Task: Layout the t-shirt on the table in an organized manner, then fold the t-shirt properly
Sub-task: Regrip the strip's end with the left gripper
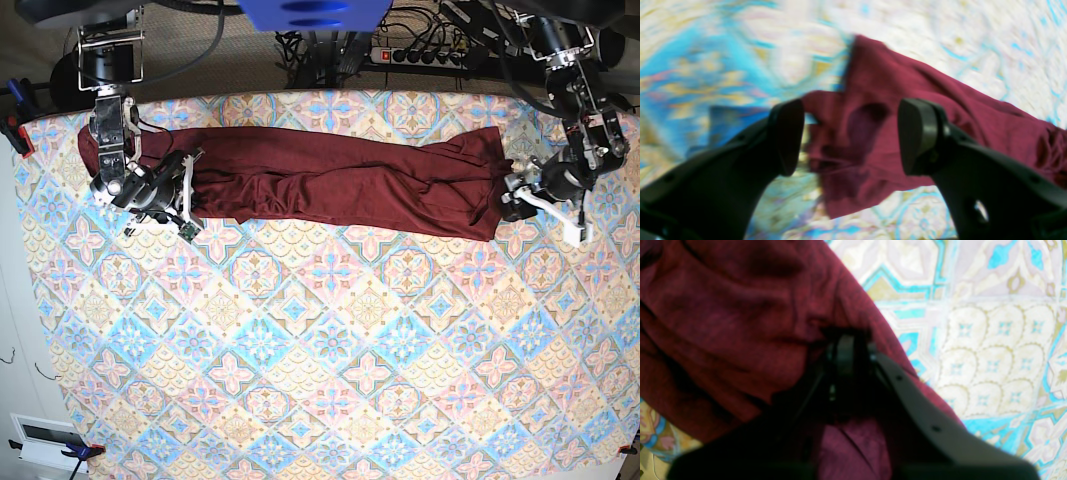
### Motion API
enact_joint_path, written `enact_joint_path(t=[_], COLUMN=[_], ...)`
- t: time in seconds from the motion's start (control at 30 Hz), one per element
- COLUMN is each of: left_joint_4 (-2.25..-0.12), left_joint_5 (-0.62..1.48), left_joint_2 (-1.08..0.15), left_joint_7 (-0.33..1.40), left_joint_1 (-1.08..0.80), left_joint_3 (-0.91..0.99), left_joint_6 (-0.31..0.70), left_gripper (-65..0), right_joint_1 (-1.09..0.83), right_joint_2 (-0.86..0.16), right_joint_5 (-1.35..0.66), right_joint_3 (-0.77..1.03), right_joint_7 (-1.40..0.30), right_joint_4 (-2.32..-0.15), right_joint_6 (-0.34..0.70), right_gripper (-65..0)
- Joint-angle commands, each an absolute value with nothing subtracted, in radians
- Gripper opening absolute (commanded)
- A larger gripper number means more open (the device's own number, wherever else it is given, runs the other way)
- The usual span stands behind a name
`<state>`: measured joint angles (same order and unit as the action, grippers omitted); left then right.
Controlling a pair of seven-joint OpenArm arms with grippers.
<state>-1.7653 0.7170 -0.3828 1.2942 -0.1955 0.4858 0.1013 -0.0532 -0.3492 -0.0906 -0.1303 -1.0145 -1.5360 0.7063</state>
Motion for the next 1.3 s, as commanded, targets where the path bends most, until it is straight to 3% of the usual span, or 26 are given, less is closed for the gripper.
enact_joint_path(t=[0.0,0.5,1.0,1.1,1.2,1.27], left_joint_4=[-1.776,-1.463,-1.451,-1.451,-1.451,-1.451], left_joint_5=[0.727,0.840,0.898,0.970,1.007,1.012], left_joint_2=[-0.400,-0.447,-0.447,-0.452,-0.452,-0.452], left_joint_7=[1.282,1.282,1.283,1.283,1.283,1.283], left_joint_1=[-0.189,-0.107,-0.088,-0.104,-0.104,-0.104], left_joint_3=[0.507,0.390,0.117,0.116,0.116,0.116], left_joint_6=[0.102,0.104,0.104,0.105,0.105,0.120], left_gripper=[-21.7,-21.5,-22.9,-32.1,-46.4,-49.6], right_joint_1=[-0.074,-0.074,-0.074,-0.074,-0.074,-0.074], right_joint_2=[-0.346,-0.346,-0.346,-0.346,-0.346,-0.346], right_joint_5=[-0.022,-0.022,-0.022,-0.022,-0.022,-0.022], right_joint_3=[-0.142,-0.142,-0.140,-0.140,-0.140,-0.140], right_joint_7=[-1.079,-1.079,-1.078,-1.078,-1.078,-1.078], right_joint_4=[-1.501,-1.501,-1.501,-1.501,-1.501,-1.501], right_joint_6=[0.698,0.698,0.698,0.698,0.698,0.698], right_gripper=[-60.8,-60.8,-60.8,-60.8,-60.8,-60.8])
